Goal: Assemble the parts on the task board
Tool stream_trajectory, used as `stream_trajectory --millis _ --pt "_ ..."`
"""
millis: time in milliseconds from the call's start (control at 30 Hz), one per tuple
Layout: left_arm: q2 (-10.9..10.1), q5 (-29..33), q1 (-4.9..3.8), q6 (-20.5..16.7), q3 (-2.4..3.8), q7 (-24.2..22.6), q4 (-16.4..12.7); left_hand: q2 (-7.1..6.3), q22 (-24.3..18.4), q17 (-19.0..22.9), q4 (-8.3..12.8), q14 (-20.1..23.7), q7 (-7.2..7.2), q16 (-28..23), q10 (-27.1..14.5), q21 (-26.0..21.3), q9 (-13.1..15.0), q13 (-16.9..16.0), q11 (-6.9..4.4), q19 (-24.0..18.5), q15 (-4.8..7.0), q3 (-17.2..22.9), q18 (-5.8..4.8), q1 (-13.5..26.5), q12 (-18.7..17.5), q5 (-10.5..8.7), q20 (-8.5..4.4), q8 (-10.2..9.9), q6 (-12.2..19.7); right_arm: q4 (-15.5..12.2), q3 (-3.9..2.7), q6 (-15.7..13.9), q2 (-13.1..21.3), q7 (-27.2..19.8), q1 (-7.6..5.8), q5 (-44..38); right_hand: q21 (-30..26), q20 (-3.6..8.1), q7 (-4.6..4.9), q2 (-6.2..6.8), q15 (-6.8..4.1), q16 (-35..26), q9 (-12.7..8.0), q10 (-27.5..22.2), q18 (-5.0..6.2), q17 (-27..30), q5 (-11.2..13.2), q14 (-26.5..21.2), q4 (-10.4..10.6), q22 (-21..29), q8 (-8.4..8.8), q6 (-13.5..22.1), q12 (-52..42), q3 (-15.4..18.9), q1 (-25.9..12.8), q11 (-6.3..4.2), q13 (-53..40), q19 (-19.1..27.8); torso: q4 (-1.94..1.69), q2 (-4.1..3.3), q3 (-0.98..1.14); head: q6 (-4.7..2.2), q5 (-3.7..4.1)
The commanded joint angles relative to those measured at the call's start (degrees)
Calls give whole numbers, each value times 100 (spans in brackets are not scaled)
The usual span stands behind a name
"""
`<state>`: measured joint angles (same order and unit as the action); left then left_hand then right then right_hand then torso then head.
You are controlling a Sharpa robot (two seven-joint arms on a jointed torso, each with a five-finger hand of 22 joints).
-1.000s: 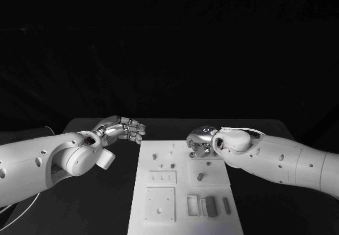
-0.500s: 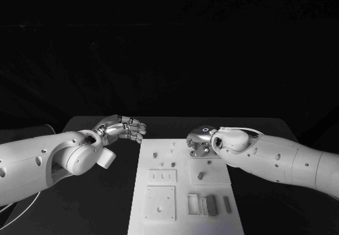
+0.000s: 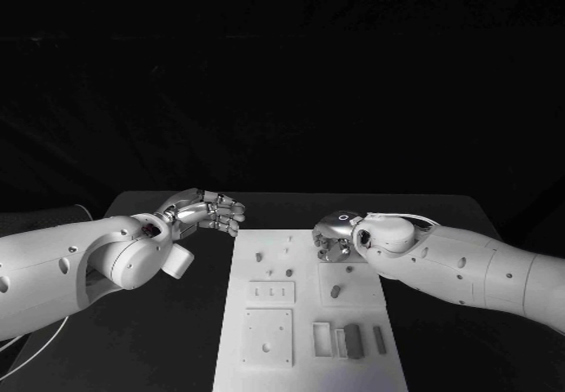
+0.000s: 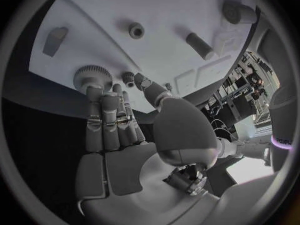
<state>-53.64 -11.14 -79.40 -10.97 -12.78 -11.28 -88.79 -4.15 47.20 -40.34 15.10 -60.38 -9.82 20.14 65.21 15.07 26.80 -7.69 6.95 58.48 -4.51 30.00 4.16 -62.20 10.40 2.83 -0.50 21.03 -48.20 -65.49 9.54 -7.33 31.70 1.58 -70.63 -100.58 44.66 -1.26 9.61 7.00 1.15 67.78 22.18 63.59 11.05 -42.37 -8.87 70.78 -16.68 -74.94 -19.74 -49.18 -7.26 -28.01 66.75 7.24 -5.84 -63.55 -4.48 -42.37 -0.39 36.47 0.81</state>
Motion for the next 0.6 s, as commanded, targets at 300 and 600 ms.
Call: stream_trajectory --millis 300,600 --pt "-2 -10 -33 3 8 -14 -40 -65 8 -13 24 4 -33 -33 -17 -39 -14 8 45 -13 -8 -4 55 18 -51 6 -44 -38 45 32 9 258 -37 -97 17 -91 109 55 -35 -168 -40 102 13 65 395 45 4 4 -3 -135 -78 -177 -25 -67 8 -8 -19 -4 1 -24 -4 11 -8" --pt "-12 -10 -36 7 8 -12 -75 -68 9 -17 24 4 -36 -37 -22 -41 -18 10 48 -11 -8 -2 53 17 -61 6 -45 -42 51 49 11 272 -54 -85 30 -113 138 63 -48 -248 -53 130 12 97 395 66 2 8 -5 -133 -84 -214 -34 -91 17 -22 -26 -1 11 -35 -3 3 -8"
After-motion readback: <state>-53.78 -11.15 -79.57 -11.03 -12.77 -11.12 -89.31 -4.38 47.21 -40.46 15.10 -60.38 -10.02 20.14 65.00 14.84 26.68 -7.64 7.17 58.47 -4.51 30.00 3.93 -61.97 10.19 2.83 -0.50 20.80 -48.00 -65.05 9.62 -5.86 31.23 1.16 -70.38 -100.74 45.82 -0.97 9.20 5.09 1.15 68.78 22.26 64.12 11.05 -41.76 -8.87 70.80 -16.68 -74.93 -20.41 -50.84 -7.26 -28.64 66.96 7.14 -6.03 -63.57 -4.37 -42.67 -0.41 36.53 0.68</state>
